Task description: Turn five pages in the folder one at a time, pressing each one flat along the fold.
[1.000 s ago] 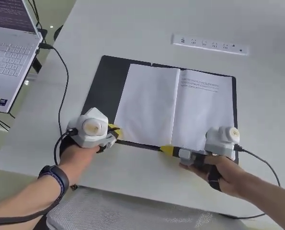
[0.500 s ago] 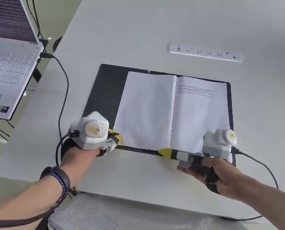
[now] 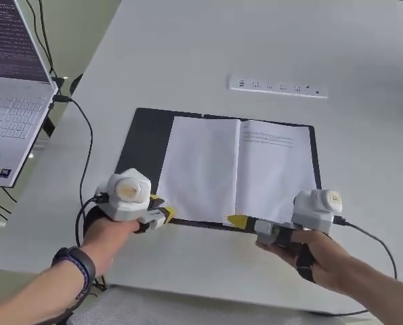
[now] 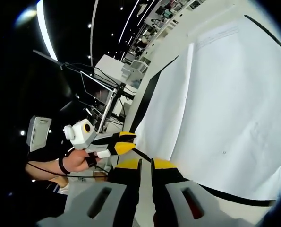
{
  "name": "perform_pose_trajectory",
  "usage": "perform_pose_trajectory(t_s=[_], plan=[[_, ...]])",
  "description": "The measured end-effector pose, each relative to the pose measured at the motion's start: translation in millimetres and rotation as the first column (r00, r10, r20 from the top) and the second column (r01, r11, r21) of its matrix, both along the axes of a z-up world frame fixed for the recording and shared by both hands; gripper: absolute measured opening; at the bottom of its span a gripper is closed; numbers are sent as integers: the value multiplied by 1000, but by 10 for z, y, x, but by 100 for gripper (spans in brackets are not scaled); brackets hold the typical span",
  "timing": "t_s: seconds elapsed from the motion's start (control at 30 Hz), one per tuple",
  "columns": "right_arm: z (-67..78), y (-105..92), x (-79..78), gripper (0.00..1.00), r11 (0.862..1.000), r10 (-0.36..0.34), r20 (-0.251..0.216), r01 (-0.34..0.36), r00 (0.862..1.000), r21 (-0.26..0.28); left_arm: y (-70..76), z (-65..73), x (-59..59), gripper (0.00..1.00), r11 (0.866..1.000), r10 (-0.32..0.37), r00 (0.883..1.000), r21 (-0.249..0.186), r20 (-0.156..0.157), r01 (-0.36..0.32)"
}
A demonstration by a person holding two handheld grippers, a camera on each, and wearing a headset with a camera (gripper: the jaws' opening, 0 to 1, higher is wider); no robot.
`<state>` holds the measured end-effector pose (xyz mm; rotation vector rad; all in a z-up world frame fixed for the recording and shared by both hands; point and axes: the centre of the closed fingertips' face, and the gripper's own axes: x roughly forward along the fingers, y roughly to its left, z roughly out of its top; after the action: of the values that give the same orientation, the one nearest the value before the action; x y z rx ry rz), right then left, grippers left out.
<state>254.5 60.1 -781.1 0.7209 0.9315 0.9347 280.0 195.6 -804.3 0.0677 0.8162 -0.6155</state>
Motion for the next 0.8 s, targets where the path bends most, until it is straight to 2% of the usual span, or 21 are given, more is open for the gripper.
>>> perform_pose_trajectory(t_s=[0.17, 0.23, 0.33, 0.4, 0.47, 0.63, 0.77, 0.8], plan=[[64, -157, 55, 11, 999, -39, 23, 39, 999, -12, -24, 89, -30, 24, 1000, 4, 1000, -12, 13, -4], [111, -217, 81, 16, 998, -57, 44, 59, 997, -26, -36, 121, -47, 28, 999, 17, 1000, -47, 0, -17], [125, -327, 120, 18, 996, -69, 68, 72, 995, -48, -27, 185, -64, 31, 998, 30, 999, -60, 14, -29], [140, -413, 145, 20, 994, -67, 106, 75, 992, -82, -25, 208, -68, 33, 998, 31, 999, -59, 19, -30], [174, -497, 162, 22, 990, -68, 139, 84, 988, -112, -29, 288, -75, 34, 997, 32, 999, -64, 32, -30], [304, -760, 278, 25, 966, -70, 264, 132, 962, -223, -36, 431, -62, 38, 997, 24, 997, -70, 68, -19], [480, -916, 338, 30, 956, -79, 325, 164, 942, -242, -24, 563, -63, 41, 997, 21, 995, -75, 95, -14], [529, -980, 359, 31, 951, -74, 354, 173, 932, -258, -15, 579, -62, 42, 997, 19, 995, -72, 101, -12]])
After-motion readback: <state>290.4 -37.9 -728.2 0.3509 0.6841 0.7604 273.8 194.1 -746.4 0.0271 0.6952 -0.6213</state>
